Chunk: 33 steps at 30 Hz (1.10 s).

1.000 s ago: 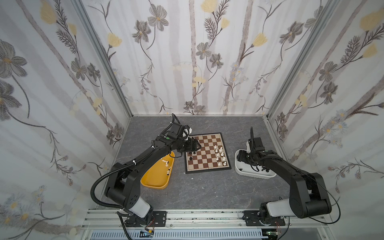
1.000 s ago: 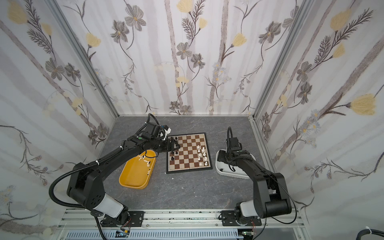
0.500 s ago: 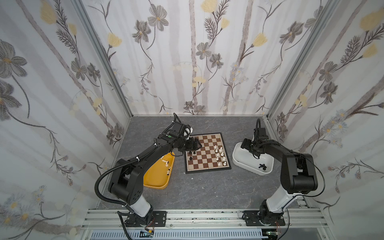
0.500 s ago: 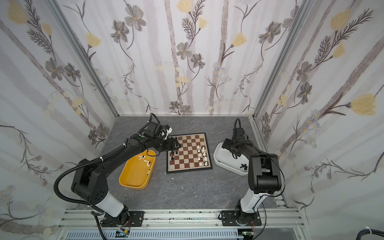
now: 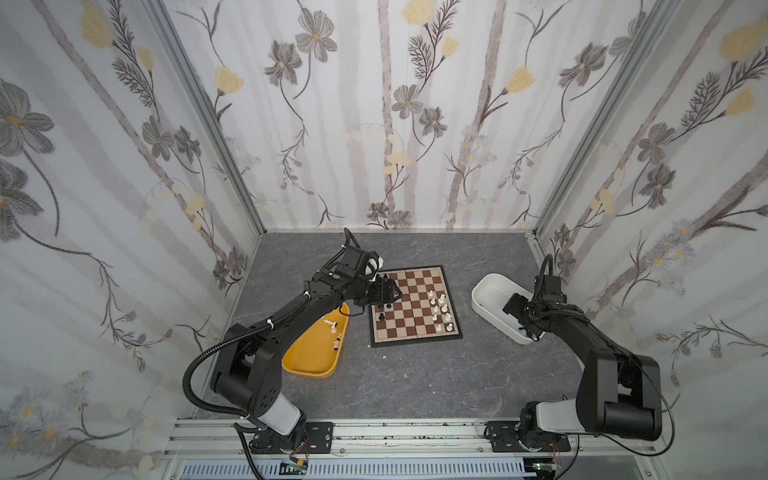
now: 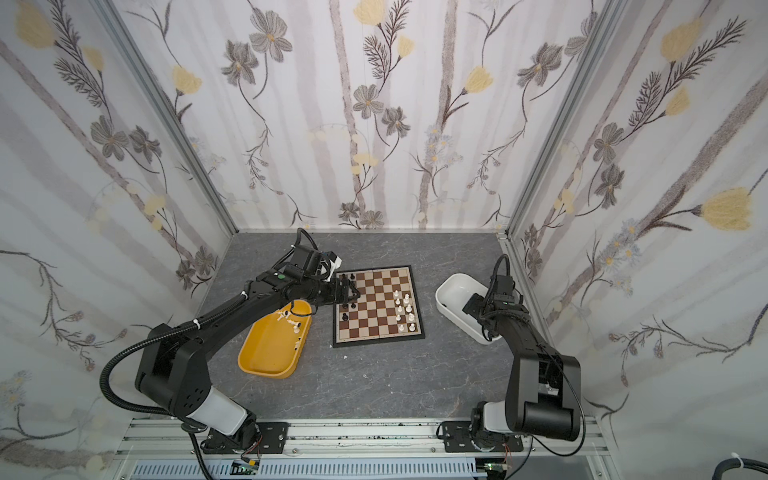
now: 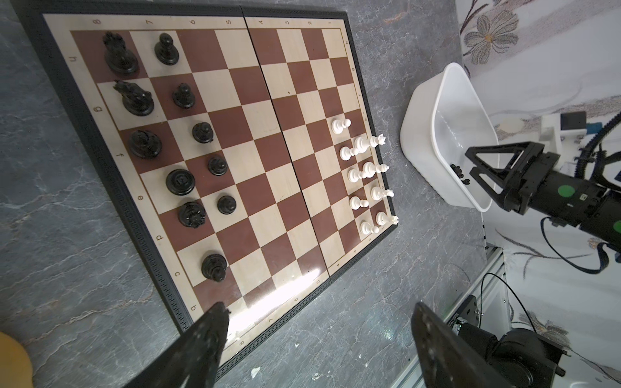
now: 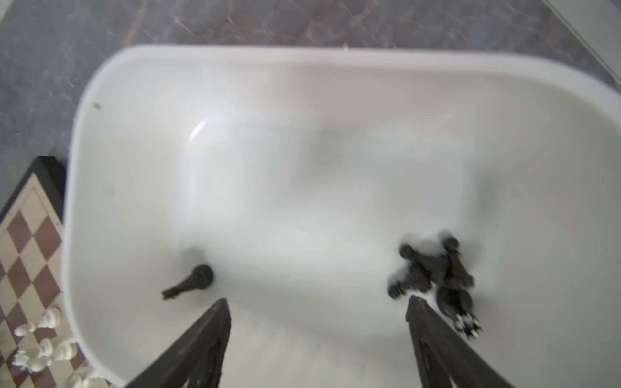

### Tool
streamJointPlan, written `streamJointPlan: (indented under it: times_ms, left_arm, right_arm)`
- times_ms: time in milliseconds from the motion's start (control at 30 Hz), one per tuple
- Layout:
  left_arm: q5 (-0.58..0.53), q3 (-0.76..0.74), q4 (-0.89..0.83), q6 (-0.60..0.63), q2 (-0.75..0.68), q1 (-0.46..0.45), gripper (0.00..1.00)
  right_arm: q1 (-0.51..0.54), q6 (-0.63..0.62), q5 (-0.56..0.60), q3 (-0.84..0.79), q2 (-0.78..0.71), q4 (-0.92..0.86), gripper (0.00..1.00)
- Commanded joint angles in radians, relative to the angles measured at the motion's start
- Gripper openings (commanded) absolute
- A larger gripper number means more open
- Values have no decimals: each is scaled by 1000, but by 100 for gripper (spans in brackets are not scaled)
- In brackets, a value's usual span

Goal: Set up the chess pieces on the board

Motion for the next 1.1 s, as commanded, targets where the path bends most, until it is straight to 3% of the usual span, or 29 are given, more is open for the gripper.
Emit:
streamJointPlan:
  times_ms: [0,67,167,367,600,667,867,1067]
  left_arm:
    - [1,-2,22,10,-10,1,87]
    - [4,-8,31,6,-11,0,87]
    - [9,-19,47,-2,-10,1,87]
    - [12,-21,62,-7,-16,1,87]
    - [10,-23,61,-4,-23,3,87]
    - [13,-17,55,-3,-20,3,87]
    - [0,-23,50,-1,-35,3,88]
    - [10,-8,44,-4,-11,3,88]
  right_arm:
    - [-7,1,-9,-61,-50,-37,74]
    - [-4,4,-51,-81,-55,-42,66]
    - [34,38,-96,-87,-53,-33,62]
    - [202,177,-189,-24,13,55,63]
    - [291,298,-311,15,186,289,65]
    - [288,273,-267,63,219,258,65]
    - [325,140,24,149,186,47,64]
    - [382,45,113,203,213,-37,63]
